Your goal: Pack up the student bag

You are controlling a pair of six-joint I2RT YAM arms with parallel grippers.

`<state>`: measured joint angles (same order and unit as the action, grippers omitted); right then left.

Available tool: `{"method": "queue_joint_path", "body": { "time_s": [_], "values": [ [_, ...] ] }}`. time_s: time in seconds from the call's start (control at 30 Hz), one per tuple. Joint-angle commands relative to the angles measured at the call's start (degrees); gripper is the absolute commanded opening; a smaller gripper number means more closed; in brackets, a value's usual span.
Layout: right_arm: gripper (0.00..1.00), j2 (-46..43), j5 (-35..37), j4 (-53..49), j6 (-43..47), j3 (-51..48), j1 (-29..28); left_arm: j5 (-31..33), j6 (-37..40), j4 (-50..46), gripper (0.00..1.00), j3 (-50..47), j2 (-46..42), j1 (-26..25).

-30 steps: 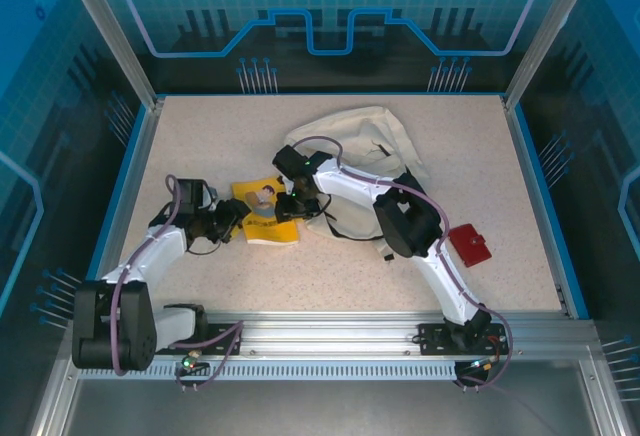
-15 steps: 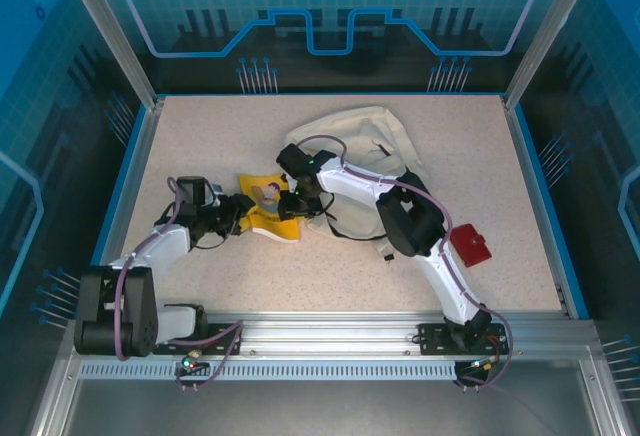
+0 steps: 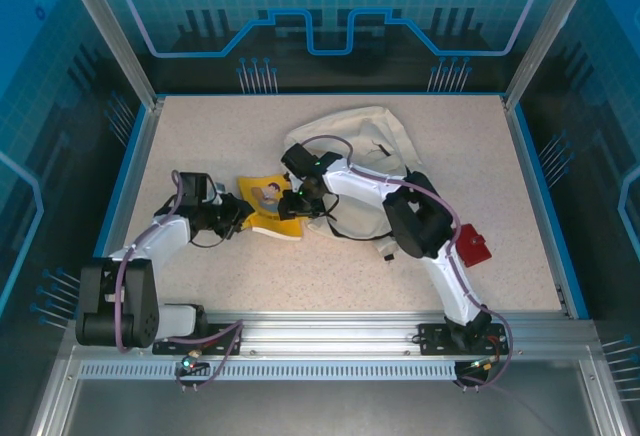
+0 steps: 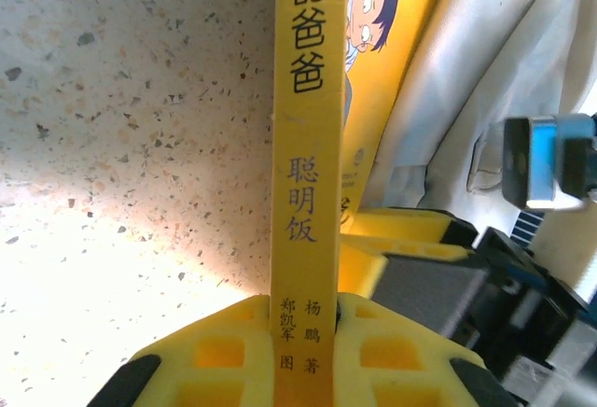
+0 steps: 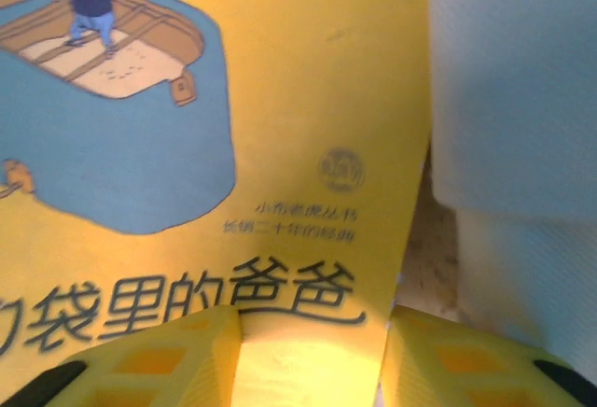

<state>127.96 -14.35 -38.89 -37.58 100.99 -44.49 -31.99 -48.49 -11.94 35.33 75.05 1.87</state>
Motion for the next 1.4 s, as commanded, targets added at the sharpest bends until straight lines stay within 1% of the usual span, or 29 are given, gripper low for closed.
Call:
{"method": "queue_joint_path", "body": {
  "time_s": [0.0,0.13,0.27,0.4,0.53,0.7,0.77,0.83,0.9,1.03,1.27,1.37],
  "values": [
    [0.53,-10.92,-6.93,7.23,-1.61,-5.64,1.43,-1.13,0.54,-0.55,0.07,2.59,-3.1,-0.73],
    [0.69,-21.55,-9.17,16.28,-6.35,-15.0,3.82,0.88,-2.02,-1.06,0.06,4.31,-7.49,-0.7],
    [0.8,-29.43,-12.83,25.84,-13.31,-24.44,6.54,2.71,-6.97,1.53,0.06,6.12,-11.98,-0.73],
    [0.87,-34.82,-14.53,35.21,-20.35,-31.15,8.29,4.6,-12.9,6.72,0.06,7.65,-15.02,-1.2],
    [0.92,-38.83,-15.45,43.3,-28.15,-36.24,9.89,9.13,-17.32,12.06,0.06,10.05,-16.64,-4.12],
    [0.94,-41.05,-16.21,54.79,-39.37,-40.93,11.56,16.52,-22.44,21.14,0.06,11.51,-15.37,-9.92],
    [0.94,-41.46,-16.07,61.11,-44.0,-42.79,12.03,19.59,-24.12,25.5,0.06,11.67,-14.07,-12.35],
    [0.95,-41.72,-15.48,65.16,-47.11,-43.92,12.26,22.09,-25.07,28.78,0.06,11.9,-12.67,-14.69],
    [0.97,-41.81,-14.52,66.18,-49.76,-44.11,12.04,24.2,-26.4,30.43,0.06,12.37,-11.28,-16.7],
    [0.97,-40.07,-12.91,73.73,-56.75,-45.05,11.25,27.2,-28.19,32.79,0.07,13.13,-8.84,-19.79],
    [0.96,-37.55,-8.8,77.32,-61.74,-44.41,10.48,30.4,-29.15,34.84,0.07,13.25,-7.65,-23.25],
    [0.95,-36.75,-8.7,76.87,-62.75,-43.4,10.4,31.06,-29.17,36.95,0.07,13.01,-7.18,-24.01]
  ]
}}
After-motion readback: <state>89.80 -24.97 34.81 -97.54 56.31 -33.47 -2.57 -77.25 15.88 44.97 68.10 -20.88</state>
